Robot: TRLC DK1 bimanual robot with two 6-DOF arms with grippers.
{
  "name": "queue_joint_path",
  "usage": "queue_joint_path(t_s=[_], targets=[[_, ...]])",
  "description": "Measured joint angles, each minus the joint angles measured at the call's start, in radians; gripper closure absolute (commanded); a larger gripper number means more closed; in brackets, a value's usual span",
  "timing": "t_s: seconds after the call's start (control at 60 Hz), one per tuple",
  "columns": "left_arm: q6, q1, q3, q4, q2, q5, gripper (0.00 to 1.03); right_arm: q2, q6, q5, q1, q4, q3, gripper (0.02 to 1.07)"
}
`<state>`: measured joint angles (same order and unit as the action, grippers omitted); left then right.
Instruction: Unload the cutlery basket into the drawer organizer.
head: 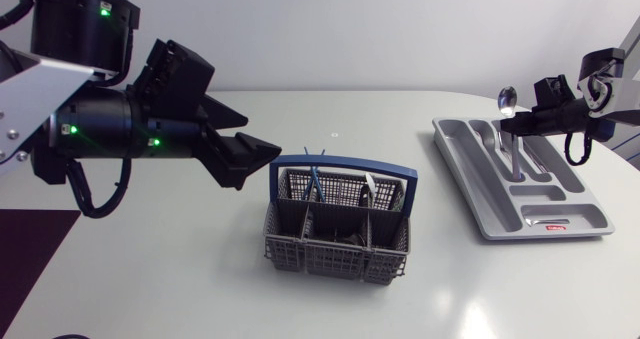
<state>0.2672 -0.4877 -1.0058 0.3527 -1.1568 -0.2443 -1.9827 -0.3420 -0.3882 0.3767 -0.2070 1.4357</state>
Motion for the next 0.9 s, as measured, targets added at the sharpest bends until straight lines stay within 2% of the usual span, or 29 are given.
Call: queue_joint_path(t_s=[0.383, 0.533, 0.683, 0.75, 0.9], targets=[[0.026, 0.022, 0.114, -0.048, 0.028, 0.0, 0.06, -0.156, 0.021, 0.06, -0.029, 0.035, 0.044, 0.95], [0.049, 0.017, 0.163, -0.053, 0.047, 0.0, 0.06, -0.172, 0.021, 0.076, -0.031, 0.05, 0.045, 0.69], [0.084, -0.026, 0.202, -0.068, 0.088, 0.019, 0.06, -0.168, 0.021, 0.083, -0.03, 0.062, 0.039, 0.45], [0.098, -0.035, 0.216, -0.077, 0.09, 0.035, 0.06, -0.142, 0.021, 0.09, -0.028, 0.079, 0.006, 0.41], [0.125, -0.037, 0.259, -0.1, 0.09, 0.045, 0.06, 0.036, 0.019, 0.081, -0.043, 0.084, -0.165, 0.41]])
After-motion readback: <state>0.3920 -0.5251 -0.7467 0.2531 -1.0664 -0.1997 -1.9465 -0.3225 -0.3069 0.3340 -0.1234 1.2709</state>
